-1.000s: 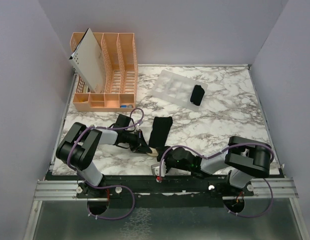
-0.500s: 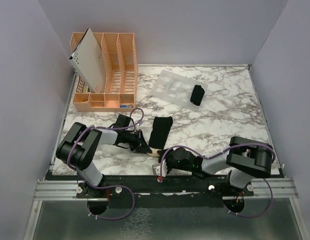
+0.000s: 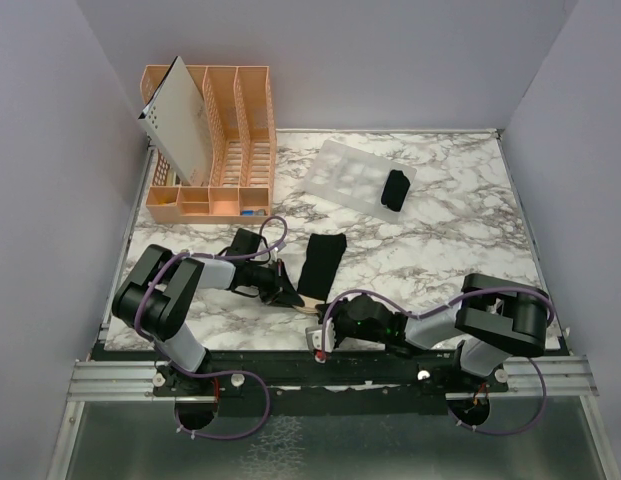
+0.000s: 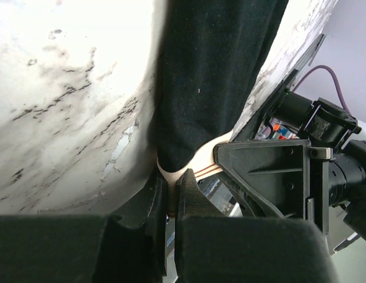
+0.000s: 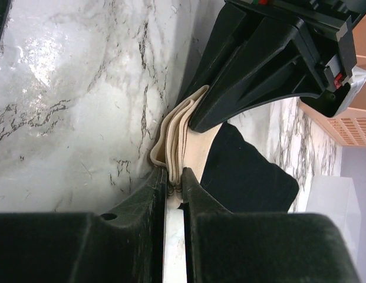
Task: Roll the underwear
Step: Roll the underwear to the center of the board.
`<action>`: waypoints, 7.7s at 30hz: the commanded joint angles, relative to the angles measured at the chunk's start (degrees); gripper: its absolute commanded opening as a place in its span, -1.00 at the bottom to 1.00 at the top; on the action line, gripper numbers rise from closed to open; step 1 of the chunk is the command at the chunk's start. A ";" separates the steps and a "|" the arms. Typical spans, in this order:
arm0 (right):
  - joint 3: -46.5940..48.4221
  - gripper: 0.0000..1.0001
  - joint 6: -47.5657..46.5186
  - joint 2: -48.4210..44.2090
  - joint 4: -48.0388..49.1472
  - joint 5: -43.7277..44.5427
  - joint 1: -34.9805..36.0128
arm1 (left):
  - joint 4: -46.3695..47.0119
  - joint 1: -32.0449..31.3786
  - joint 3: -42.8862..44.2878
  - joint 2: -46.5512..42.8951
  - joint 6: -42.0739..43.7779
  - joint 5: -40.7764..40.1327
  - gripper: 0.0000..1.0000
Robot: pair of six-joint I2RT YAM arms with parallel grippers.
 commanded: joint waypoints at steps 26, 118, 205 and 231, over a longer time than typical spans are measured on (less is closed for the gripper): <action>-12.90 -0.99 67.77 8.23 40.70 -12.13 -12.81 | 2.54 3.19 -7.56 -16.76 -2.74 -12.03 0.46; 15.85 -0.96 82.82 6.41 -28.35 -39.08 -40.55 | 19.55 -8.94 -5.80 -7.87 1.00 -19.16 0.44; 13.04 -0.96 96.83 11.90 -12.49 -41.94 -42.84 | 27.45 -12.10 -11.76 -4.99 -15.99 -31.85 0.55; 14.64 -0.84 94.85 17.85 -16.78 -41.84 -43.78 | 27.64 -11.75 -5.44 6.89 -8.50 -29.64 -0.07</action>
